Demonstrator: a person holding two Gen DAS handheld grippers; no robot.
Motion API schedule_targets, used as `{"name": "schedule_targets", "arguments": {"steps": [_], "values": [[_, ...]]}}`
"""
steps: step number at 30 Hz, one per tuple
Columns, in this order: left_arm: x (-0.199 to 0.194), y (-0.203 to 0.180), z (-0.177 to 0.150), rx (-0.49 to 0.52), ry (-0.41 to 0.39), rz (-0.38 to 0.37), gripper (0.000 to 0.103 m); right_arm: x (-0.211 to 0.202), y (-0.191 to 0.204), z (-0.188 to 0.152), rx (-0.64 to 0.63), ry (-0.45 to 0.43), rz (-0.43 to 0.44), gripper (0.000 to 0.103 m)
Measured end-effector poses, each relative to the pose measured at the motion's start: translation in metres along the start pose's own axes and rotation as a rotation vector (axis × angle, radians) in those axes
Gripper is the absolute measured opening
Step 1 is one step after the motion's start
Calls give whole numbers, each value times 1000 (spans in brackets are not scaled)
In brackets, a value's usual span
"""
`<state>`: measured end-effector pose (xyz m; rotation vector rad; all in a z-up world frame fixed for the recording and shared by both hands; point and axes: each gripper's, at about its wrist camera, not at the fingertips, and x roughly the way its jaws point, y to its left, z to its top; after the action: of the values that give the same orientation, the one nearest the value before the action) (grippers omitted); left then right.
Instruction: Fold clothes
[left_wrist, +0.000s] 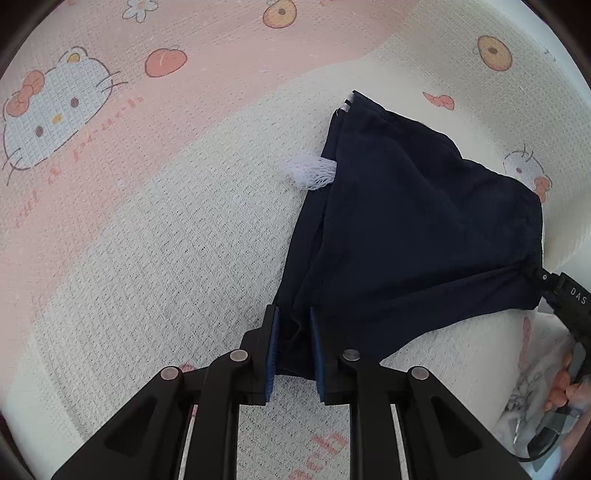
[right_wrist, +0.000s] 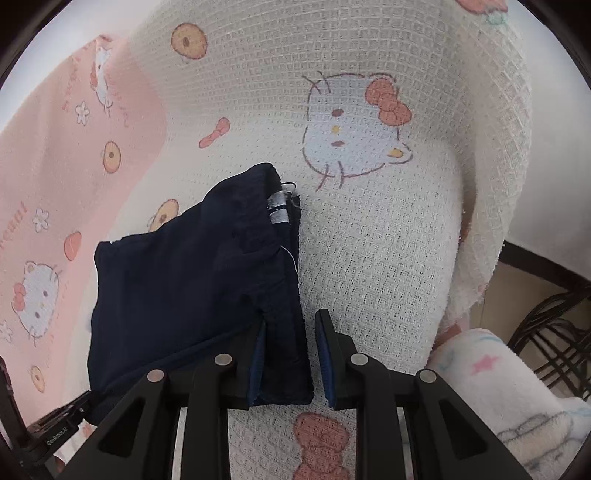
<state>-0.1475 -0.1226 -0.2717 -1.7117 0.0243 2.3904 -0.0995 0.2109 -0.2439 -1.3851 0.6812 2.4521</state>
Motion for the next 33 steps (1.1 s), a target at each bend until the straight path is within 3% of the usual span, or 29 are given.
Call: {"name": "schedule_targets", "arguments": {"steps": [5,10,13,15,18,22,25,26,27,28,29,33], "values": [[-2,1,0,11,-3,-15,16,-4,-1,1,-25,-8,16,28],[-17,6,-3,9,-31,-34,16,-24,9,-1,-91,-67,28,55],[-30,-3,-5,92,-69,25,16,-33,18,-4,-137,-96,49,61],[-30,-24,12,186,-108,99,16,-34,26,-6,-176,-102,51,67],[-28,-55,1,336,-135,195,16,-32,36,-9,-207,-86,56,67],[-30,-63,-4,425,-132,240,16,-33,41,-14,-229,-75,59,67],[-36,-70,-1,431,-131,199,16,-43,52,-18,-324,-102,53,71],[-38,-72,-1,443,-129,207,22,-45,55,-21,-352,-109,47,75],[-41,-74,-3,460,-130,226,30,-46,57,-24,-375,-112,41,75],[-44,-76,-5,477,-131,245,49,-46,60,-26,-397,-115,35,75],[-47,-81,-9,529,-159,298,58,-47,62,-29,-420,-118,29,76],[-59,-106,-39,840,-333,561,58,-44,70,-38,-480,-105,3,76]]}}
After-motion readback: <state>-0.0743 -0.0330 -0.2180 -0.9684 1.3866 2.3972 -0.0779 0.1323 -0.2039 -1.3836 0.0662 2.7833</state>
